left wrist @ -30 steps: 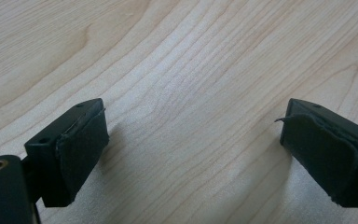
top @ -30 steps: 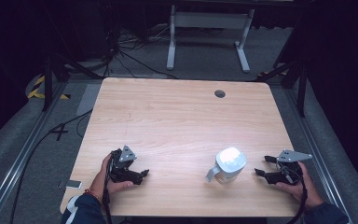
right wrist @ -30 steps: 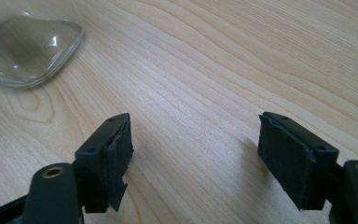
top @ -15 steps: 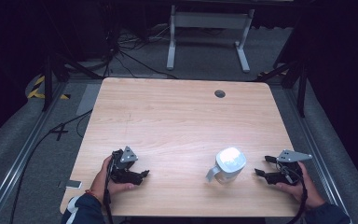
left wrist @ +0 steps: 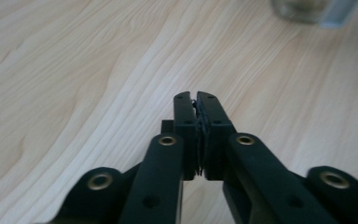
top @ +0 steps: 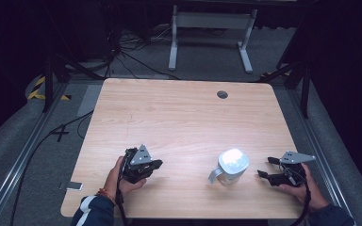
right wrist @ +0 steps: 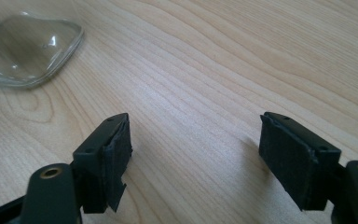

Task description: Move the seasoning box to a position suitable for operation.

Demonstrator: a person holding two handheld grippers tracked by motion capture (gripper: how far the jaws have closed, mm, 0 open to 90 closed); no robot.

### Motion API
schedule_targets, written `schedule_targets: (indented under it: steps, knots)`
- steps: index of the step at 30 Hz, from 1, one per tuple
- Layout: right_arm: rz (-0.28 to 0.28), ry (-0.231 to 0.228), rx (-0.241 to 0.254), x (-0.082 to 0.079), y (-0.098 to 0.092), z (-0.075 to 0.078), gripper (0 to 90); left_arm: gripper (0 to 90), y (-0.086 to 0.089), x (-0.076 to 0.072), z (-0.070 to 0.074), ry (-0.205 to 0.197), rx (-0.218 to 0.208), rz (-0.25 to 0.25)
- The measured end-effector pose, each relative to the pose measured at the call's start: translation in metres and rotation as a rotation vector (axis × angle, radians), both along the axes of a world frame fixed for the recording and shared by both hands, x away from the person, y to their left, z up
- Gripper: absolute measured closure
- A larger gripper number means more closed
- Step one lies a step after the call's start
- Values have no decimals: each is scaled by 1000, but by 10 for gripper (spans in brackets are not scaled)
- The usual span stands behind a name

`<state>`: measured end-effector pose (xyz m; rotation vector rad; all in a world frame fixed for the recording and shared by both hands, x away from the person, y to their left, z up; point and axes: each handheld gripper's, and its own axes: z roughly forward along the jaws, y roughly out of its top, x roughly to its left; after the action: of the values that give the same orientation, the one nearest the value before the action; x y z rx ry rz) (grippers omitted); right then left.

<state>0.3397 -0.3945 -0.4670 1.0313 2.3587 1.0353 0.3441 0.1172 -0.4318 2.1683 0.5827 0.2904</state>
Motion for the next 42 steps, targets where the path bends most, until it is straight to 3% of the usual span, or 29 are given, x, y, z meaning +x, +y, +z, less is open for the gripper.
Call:
schedule_targets:
  steps: [6, 8, 11, 23, 28, 34, 42]
  knots:
    - [-4, 2, 1, 0, 0, 0, 253, 899, -34, -3, 23, -57, -35, -114]
    - [-5, 1, 1, 0, 0, 0, 253, 900, -49, -3, 33, -84, -68, -156]
    - [-4, 2, 1, 0, 0, 0, 253, 900, -67, -2, 43, -111, -73, -193]
    - [-3, 2, 1, 0, 0, 0, 252, 900, -125, -5, 61, -127, -154, -328]
    - [-4, 2, 1, 0, 0, 0, 252, 900, -135, -7, 63, -121, -174, -349]
    - [-3, 0, 0, 0, 0, 0, 252, 900, -146, -7, 60, -116, -161, -375]
    - [-3, 0, 0, 0, 0, 0, 252, 900, -153, -5, 52, -86, -163, -359]
